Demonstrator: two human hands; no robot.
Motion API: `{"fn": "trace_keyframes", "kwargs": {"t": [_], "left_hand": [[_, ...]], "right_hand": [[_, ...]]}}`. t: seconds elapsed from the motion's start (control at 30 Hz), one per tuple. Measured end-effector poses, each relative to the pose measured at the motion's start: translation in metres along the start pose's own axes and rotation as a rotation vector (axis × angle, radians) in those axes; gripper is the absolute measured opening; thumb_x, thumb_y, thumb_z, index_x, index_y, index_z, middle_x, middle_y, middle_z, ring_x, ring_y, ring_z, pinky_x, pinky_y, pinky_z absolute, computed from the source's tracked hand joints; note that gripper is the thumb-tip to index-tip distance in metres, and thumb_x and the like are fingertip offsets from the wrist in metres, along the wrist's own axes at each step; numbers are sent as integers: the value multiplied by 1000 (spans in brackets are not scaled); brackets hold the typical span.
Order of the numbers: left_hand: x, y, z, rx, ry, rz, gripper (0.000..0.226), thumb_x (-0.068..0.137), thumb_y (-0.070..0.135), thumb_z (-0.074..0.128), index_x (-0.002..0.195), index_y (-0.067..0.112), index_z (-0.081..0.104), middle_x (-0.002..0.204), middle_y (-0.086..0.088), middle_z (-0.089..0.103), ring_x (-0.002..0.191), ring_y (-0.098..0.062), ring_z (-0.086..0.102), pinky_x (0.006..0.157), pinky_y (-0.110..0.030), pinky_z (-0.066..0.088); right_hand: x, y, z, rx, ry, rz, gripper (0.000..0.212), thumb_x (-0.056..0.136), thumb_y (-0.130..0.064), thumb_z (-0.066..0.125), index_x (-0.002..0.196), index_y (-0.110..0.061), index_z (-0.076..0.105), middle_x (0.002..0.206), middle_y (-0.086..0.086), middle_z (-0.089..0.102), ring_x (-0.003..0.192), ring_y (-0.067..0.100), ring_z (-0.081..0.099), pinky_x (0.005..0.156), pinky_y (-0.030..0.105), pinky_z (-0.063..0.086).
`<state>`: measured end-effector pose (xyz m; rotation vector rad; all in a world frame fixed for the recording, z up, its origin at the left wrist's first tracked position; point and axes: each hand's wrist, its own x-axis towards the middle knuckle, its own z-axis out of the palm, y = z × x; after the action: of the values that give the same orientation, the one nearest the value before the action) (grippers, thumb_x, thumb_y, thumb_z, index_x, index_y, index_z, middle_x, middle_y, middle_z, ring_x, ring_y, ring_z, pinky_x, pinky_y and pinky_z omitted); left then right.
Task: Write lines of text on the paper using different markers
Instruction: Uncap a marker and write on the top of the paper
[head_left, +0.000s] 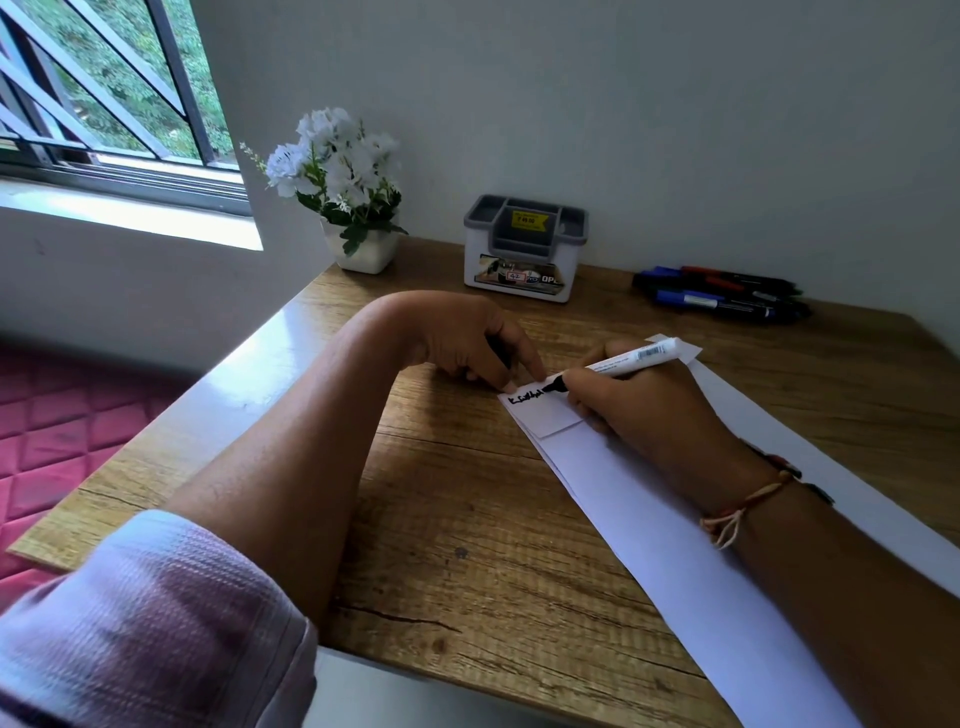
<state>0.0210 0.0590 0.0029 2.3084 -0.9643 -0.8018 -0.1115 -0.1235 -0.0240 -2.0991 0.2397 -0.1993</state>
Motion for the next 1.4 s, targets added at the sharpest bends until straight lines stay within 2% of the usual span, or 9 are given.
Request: {"fn": "trace_keyframes", "kwargs": {"t": [0.17,0.3,0.43,0.57,0.73,0.87,1.1,1.27,1.4], "left_hand": [[0,0,1,7,-7,-1,34,87,15,73,102,46,72,108,-12,70,74,-18,55,68,-30,47],[0,0,1,6,-4,-1,35,87,15,73,100,47,72,105,-8,71,68,-12,55,63,-25,47],[0,-1,0,4,-6,4,35,86,14,73,99,47,72,105,-10,71,68,-12,55,62,-24,46],[1,-2,0,-6,-6,5,35,86,14,73,99,47,73,103,-4,73,64,-8,55,60,-23,46],[2,-2,0,0,-12,7,36,87,15,73,97,49,73,108,-11,71,73,-17,55,62,-24,46],[2,-1,0,-7,-7,2,35,87,14,73,98,47,73,105,-9,72,65,-11,55,57,-20,45],[3,-3,1,-24,-6,4,33,86,14,73,103,42,73,111,-17,69,67,-13,53,57,-22,43],[4,-4,0,-18,-9,7,34,86,15,74,103,44,73,111,-13,70,70,-14,55,61,-25,45],[4,-6,0,-23,-3,10,34,86,15,74,102,45,74,109,-14,70,64,-8,54,56,-21,44]], "right_hand": [[4,0,0,120,-12,99,15,88,-24,68,88,-10,68,71,10,70,59,12,62,58,25,52],[3,0,0,96,-20,89,13,88,-23,66,85,-11,67,66,6,67,51,7,59,53,22,51],[4,-1,0,66,0,89,14,88,-24,66,86,-10,66,68,6,68,52,7,60,54,22,52],[4,0,0,61,48,96,20,85,-29,68,88,-9,70,77,9,75,62,12,68,71,35,61],[4,1,0,54,43,115,22,84,-32,68,87,-10,71,79,10,76,69,16,70,79,41,62],[3,2,-2,57,58,127,20,85,-32,70,89,-11,71,79,9,76,76,22,74,85,44,61],[4,0,-2,72,63,139,20,85,-29,69,90,-10,69,87,10,76,72,16,71,87,40,61],[3,-2,-2,78,52,143,18,86,-28,69,90,-10,69,89,10,75,74,16,69,89,40,60],[4,-2,-2,59,63,145,19,87,-28,67,94,-10,69,92,7,74,71,12,69,83,32,59]]}}
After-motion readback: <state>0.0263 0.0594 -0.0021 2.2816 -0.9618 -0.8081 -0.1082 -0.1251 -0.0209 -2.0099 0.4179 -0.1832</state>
